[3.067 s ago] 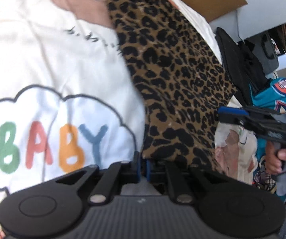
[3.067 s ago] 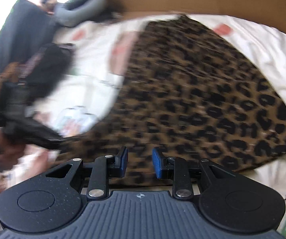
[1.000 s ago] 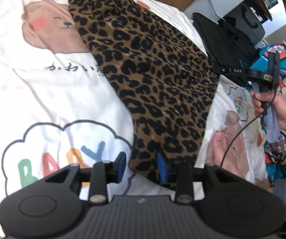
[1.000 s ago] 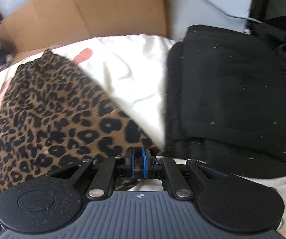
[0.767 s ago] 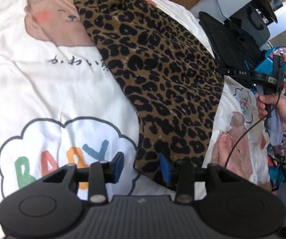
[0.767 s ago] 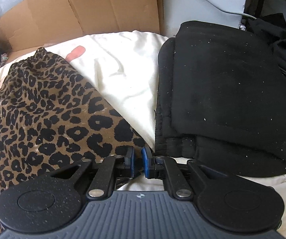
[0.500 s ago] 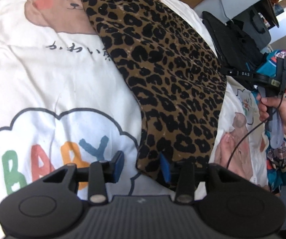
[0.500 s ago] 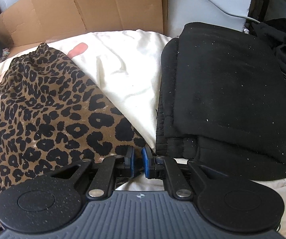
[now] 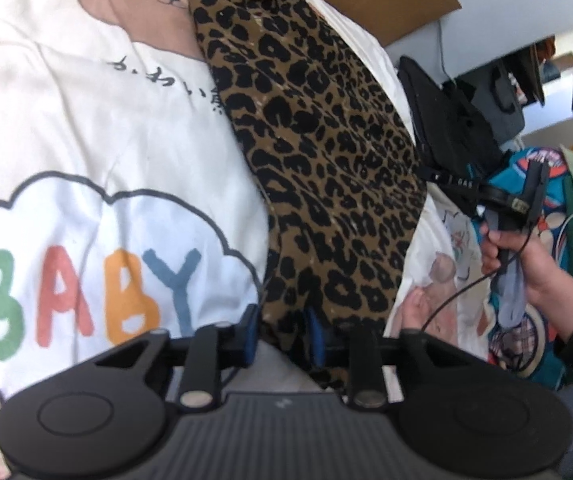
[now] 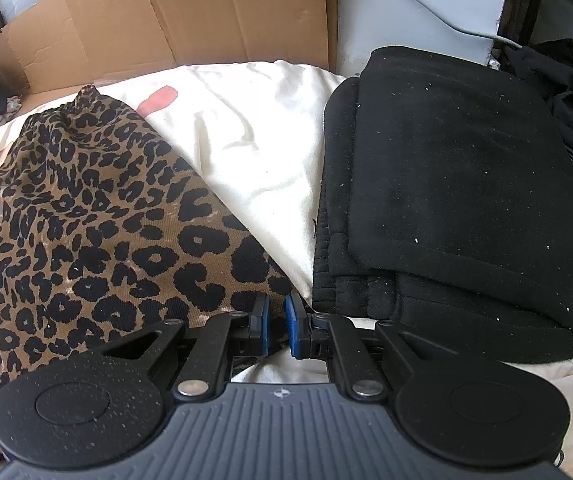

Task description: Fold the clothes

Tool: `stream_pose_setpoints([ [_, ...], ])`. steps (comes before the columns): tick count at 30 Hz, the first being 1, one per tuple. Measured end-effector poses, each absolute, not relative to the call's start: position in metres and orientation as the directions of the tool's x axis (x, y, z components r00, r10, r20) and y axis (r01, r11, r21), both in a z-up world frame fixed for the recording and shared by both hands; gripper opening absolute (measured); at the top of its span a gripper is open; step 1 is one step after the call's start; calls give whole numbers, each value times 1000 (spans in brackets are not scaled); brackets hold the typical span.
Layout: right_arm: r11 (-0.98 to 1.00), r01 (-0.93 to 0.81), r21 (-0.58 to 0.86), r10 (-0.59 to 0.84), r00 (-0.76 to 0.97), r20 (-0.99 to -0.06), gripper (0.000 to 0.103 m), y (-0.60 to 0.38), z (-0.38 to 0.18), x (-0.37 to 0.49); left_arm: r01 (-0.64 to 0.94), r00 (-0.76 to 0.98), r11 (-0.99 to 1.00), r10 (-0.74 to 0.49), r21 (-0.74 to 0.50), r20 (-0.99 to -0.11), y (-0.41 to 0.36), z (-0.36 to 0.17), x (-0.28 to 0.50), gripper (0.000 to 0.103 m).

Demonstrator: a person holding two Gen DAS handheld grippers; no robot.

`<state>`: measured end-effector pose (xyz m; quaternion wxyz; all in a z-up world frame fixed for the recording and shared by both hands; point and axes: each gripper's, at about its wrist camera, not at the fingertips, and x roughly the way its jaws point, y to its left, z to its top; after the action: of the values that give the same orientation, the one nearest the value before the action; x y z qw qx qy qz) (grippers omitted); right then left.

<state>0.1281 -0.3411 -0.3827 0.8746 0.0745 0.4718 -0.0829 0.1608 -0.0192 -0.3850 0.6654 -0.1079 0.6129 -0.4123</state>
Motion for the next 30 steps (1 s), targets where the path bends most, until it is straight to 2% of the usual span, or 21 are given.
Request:
stream_pose_setpoints([
  [5, 975, 216, 45, -80, 538, -839, 15, -340, -383, 129, 322, -91, 604, -746, -729, -659, -20, -395, 163, 30],
  [13, 975, 215, 50, -78, 547, -834, 15, -340, -384, 128, 220, -153, 587, -768, -779, -622, -19, -407, 147, 30],
  [22, 975, 213, 60, -71, 555, -829, 15, -342, -384, 126, 84, -165, 598, -781, -797, -603, -21, -425, 139, 30],
  [30, 975, 212, 66, -66, 559, -826, 15, -343, -385, 126, 69, -152, 592, -789, -803, -595, -26, -430, 135, 28],
])
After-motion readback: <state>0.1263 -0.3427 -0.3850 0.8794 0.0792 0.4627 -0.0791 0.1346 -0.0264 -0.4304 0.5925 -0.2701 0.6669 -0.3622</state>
